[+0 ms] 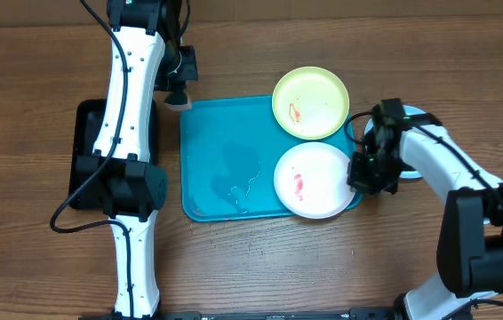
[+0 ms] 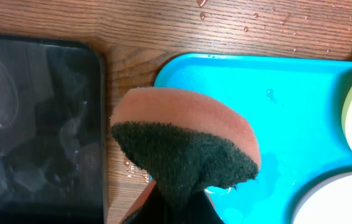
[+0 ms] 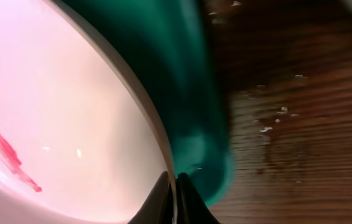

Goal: Clean dirty plates on tray and stack at the side

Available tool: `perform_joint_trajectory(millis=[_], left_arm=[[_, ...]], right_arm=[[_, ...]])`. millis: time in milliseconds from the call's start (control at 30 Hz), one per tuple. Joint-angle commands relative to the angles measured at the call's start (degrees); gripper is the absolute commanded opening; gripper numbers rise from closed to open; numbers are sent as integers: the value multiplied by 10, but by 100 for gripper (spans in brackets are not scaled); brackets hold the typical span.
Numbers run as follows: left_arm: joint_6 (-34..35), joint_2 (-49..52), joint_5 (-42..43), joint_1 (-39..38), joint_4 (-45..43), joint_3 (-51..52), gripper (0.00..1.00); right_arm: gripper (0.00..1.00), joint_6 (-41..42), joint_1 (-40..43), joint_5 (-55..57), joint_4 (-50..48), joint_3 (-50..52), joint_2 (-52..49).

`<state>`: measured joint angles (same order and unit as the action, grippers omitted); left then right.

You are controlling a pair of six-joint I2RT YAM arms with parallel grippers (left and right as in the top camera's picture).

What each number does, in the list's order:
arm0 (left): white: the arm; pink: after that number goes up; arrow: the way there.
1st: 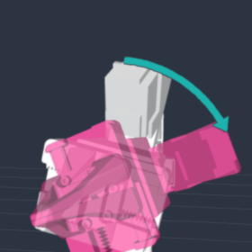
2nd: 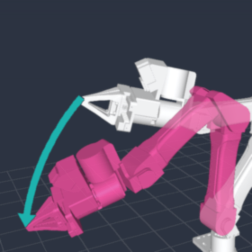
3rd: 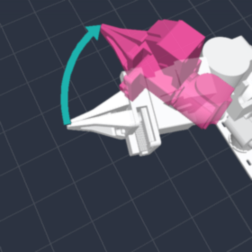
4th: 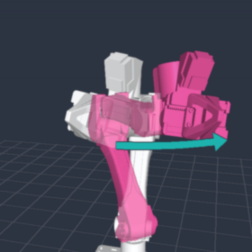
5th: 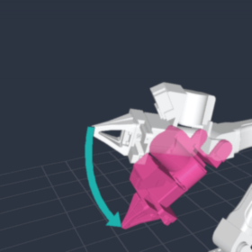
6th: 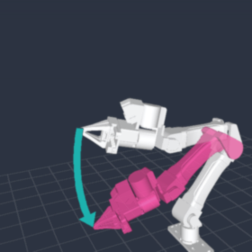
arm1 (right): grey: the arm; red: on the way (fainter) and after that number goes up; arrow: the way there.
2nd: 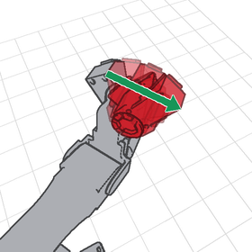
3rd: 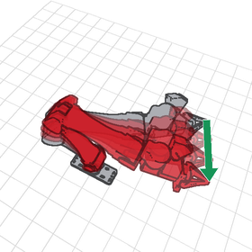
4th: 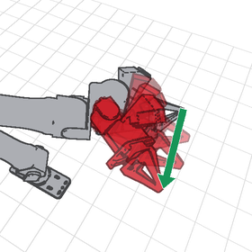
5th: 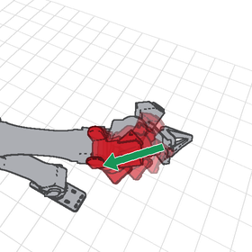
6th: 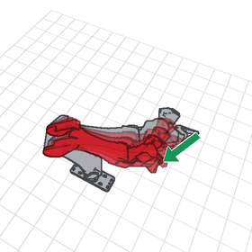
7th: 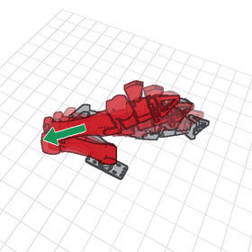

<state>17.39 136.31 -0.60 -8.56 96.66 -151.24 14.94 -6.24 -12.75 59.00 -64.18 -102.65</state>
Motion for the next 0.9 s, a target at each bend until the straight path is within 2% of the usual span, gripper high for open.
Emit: perform_joint_trajectory(millis=[0,233,433,867], left_arm=[[-11,-2,5,-2,1,-10,4],[-11,-2,5,-3,2,-10,4],[-11,-2,5,-8,2,-2,4],[-7,-2,33,-54,2,26,4]], right_arm=[[4,34,-68,1,-21,-31,30],[4,217,-191,50,-158,-35,13],[4,287,-232,50,-229,-35,-35],[6,303,-236,50,-290,-35,-55]])
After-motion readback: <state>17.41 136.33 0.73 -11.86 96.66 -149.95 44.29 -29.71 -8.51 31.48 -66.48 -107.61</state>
